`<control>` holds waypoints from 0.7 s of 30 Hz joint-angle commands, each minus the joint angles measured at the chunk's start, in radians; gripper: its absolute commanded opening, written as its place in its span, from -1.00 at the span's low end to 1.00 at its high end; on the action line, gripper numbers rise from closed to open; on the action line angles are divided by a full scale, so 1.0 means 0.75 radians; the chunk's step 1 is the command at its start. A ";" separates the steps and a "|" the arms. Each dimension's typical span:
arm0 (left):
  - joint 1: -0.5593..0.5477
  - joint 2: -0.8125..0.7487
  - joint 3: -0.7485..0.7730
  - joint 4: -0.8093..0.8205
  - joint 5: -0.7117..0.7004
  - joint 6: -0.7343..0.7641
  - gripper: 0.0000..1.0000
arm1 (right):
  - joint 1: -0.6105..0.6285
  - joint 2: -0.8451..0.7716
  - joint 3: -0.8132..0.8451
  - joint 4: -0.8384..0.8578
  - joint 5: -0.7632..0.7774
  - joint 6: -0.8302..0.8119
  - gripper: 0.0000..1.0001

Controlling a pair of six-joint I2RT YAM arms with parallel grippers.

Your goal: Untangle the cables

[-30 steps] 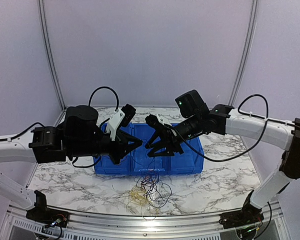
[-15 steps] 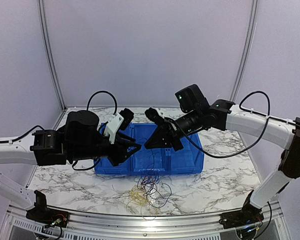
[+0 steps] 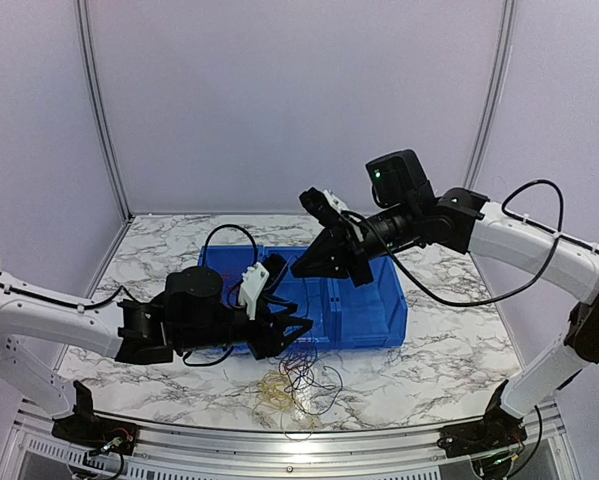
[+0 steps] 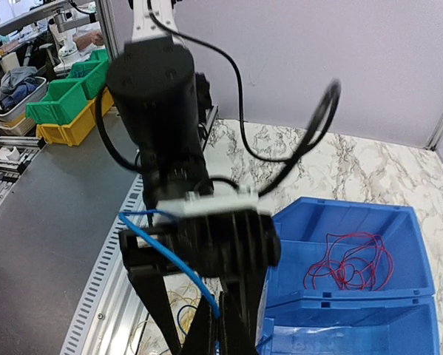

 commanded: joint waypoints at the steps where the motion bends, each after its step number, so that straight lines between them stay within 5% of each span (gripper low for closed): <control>1: -0.011 0.169 -0.047 0.408 0.069 -0.059 0.05 | -0.002 -0.057 0.131 -0.004 0.002 0.007 -1.00; 9: -0.025 0.463 -0.037 0.498 0.230 -0.165 -0.40 | -0.141 -0.095 0.425 -0.076 -0.032 -0.013 -1.00; 21: -0.036 0.571 -0.164 0.542 0.244 -0.300 -0.45 | -0.218 -0.061 0.820 -0.131 0.026 -0.012 -1.00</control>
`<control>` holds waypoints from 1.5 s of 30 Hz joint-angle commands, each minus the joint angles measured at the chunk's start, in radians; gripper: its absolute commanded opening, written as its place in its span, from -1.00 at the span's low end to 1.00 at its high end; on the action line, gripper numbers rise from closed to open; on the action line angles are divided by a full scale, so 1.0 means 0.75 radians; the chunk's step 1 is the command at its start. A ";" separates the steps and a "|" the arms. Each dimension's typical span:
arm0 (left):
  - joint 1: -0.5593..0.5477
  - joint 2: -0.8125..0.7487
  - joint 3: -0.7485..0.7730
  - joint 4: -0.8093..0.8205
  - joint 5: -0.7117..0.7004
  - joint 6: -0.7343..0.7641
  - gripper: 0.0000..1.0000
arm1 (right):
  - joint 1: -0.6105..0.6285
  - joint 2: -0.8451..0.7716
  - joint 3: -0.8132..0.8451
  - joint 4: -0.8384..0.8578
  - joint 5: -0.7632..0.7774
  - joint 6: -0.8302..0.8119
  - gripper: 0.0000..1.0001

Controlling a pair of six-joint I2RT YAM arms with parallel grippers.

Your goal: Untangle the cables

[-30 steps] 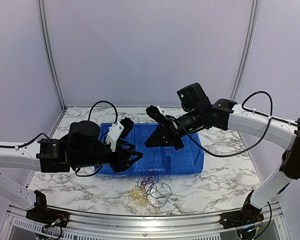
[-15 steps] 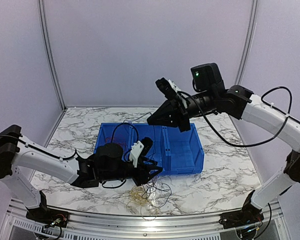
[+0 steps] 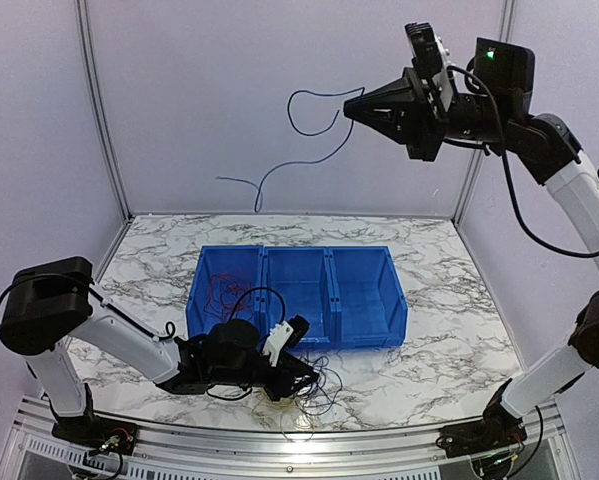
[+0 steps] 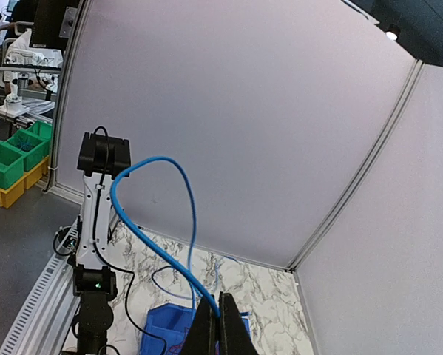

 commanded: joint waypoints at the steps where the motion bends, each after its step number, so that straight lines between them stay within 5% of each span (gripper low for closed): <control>1: -0.008 0.013 -0.038 0.073 0.014 -0.047 -0.45 | -0.030 -0.007 0.083 -0.038 0.043 -0.002 -1.00; 16: -0.020 -0.359 -0.147 0.066 -0.096 -0.079 -0.07 | -0.036 -0.046 -0.334 0.127 0.194 -0.015 -1.00; 27: -0.017 -0.701 -0.319 -0.211 -0.592 -0.113 0.15 | -0.036 0.027 -0.557 0.270 0.311 -0.077 -1.00; 45: -0.017 -0.856 -0.387 -0.310 -0.705 -0.116 0.16 | -0.085 0.361 -0.742 0.410 0.431 -0.156 -1.00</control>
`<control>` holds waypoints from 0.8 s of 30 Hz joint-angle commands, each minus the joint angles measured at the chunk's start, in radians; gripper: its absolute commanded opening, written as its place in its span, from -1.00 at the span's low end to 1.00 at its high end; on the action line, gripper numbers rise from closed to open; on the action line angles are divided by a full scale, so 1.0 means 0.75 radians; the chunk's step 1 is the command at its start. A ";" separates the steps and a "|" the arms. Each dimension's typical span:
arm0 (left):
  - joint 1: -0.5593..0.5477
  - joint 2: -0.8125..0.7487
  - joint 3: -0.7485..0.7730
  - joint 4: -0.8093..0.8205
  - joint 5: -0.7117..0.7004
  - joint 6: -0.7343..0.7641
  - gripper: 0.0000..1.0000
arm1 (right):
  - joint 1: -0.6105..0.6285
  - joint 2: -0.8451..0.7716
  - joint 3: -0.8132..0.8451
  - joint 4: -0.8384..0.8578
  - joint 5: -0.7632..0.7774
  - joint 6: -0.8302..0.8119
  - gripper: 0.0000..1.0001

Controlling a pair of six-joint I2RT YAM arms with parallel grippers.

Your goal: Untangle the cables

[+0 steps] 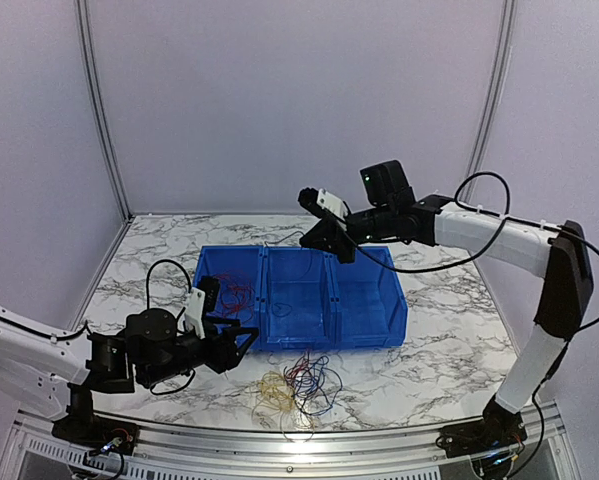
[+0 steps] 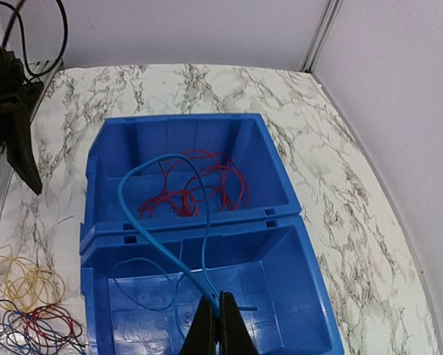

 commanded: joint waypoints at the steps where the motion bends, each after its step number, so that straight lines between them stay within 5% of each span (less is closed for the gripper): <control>1: -0.004 -0.055 -0.025 -0.055 -0.056 0.007 0.16 | -0.037 0.079 -0.012 0.034 0.074 -0.050 -1.00; 5: -0.005 -0.069 -0.032 -0.070 -0.088 0.007 0.16 | -0.041 0.193 0.031 -0.026 0.141 -0.090 -1.00; 9: -0.003 -0.066 -0.026 -0.086 -0.098 0.007 0.17 | -0.038 0.279 0.130 -0.167 0.168 -0.092 -0.56; 15: -0.003 -0.049 -0.013 -0.113 -0.103 0.018 0.18 | -0.040 0.181 0.098 -0.192 0.174 -0.076 -0.17; 24: -0.004 0.059 0.036 -0.156 -0.030 0.092 0.18 | 0.026 -0.152 -0.156 -0.244 0.073 -0.188 -0.18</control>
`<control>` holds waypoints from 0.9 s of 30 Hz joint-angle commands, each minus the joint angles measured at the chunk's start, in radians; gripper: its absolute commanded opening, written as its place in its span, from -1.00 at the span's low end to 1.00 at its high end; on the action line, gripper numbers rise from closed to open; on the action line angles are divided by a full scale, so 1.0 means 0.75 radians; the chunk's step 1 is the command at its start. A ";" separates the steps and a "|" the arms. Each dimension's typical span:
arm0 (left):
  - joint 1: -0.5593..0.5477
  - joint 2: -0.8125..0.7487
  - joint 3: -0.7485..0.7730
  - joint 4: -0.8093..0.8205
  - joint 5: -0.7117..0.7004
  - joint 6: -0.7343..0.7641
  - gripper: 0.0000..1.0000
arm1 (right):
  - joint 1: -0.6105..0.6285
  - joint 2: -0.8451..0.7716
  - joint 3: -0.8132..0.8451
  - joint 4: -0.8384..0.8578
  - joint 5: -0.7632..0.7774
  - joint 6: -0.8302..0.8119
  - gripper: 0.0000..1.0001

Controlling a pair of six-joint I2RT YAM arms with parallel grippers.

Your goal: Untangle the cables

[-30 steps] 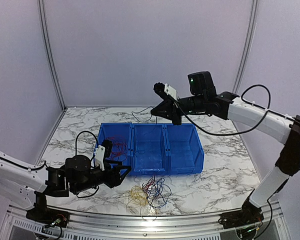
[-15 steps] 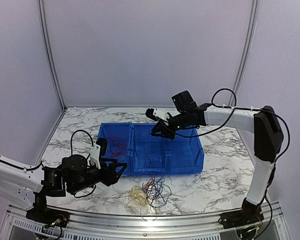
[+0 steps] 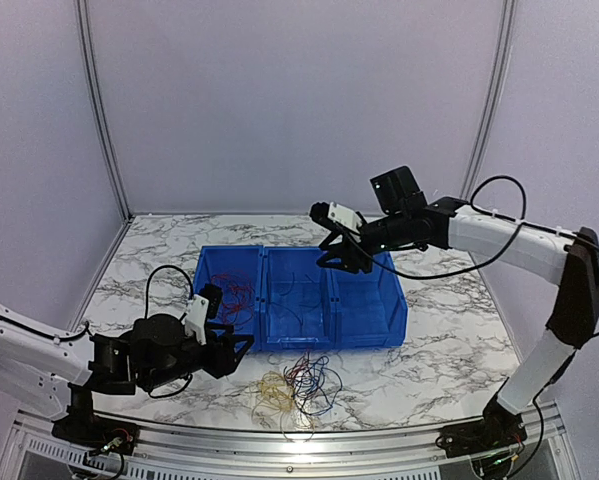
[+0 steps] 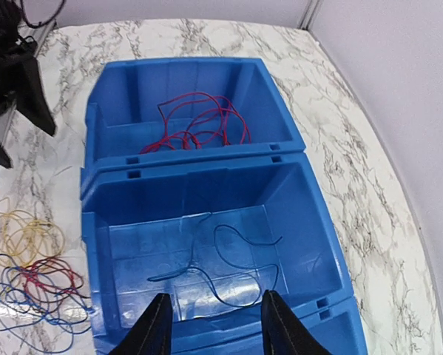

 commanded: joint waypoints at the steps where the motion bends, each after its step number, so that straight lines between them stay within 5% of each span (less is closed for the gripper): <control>1: -0.004 0.084 0.064 -0.055 0.081 0.078 0.18 | 0.084 -0.160 -0.126 -0.090 -0.051 -0.153 -0.18; 9: -0.036 0.348 0.157 -0.040 0.459 0.115 0.21 | 0.410 -0.308 -0.498 -0.074 0.144 -0.340 -0.13; 17: -0.068 0.542 0.270 0.011 0.423 0.110 0.20 | 0.468 -0.184 -0.574 0.052 0.186 -0.286 -0.09; 27: -0.072 0.485 0.228 0.074 0.392 0.173 -0.02 | 0.468 -0.149 -0.576 0.075 0.113 -0.235 -0.08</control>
